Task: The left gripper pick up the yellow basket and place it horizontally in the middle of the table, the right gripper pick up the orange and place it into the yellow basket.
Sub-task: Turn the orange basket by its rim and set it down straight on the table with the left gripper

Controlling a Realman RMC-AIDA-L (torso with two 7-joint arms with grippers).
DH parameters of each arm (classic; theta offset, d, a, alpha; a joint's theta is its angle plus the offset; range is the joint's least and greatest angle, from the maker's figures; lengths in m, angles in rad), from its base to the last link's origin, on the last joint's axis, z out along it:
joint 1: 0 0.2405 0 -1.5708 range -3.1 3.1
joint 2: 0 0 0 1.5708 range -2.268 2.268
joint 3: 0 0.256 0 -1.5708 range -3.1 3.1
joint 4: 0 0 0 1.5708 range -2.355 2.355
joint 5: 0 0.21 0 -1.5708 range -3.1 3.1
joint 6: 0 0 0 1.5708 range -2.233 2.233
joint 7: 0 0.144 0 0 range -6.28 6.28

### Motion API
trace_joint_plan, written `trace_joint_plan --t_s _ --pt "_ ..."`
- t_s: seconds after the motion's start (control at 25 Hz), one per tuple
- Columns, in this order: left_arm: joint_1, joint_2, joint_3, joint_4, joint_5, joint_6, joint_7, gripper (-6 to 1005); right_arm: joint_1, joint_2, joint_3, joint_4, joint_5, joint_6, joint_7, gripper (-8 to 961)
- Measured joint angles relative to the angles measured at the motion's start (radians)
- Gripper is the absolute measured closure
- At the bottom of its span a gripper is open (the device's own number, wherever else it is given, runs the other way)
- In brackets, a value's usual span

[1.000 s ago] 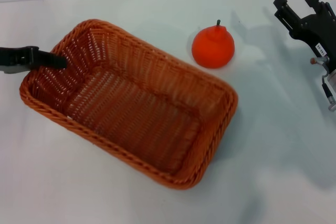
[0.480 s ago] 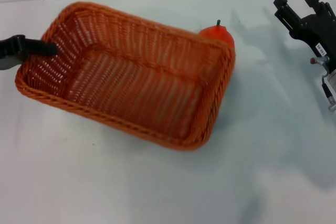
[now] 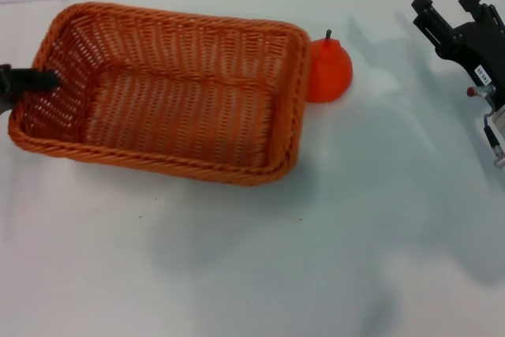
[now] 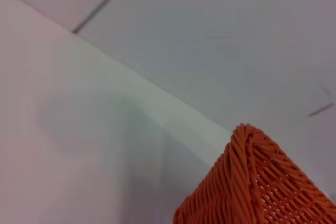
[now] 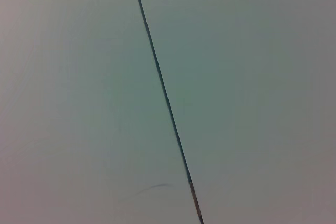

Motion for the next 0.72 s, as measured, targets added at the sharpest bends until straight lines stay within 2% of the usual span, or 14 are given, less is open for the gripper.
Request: trace_joint_plan --t_s 0.44,0.72 --pt "0.076 -0.048 -0.002 0.045 -0.051 -0.071 0.014 831 0.001 -0.001 0.0 0.0 0.0 0.002 0.0 37" --pt "0.084 -0.053 -0.003 0.049 -0.07 -0.079 0.02 830 0.001 -0.001 0.0 0.0 0.0 0.003 0.0 36"
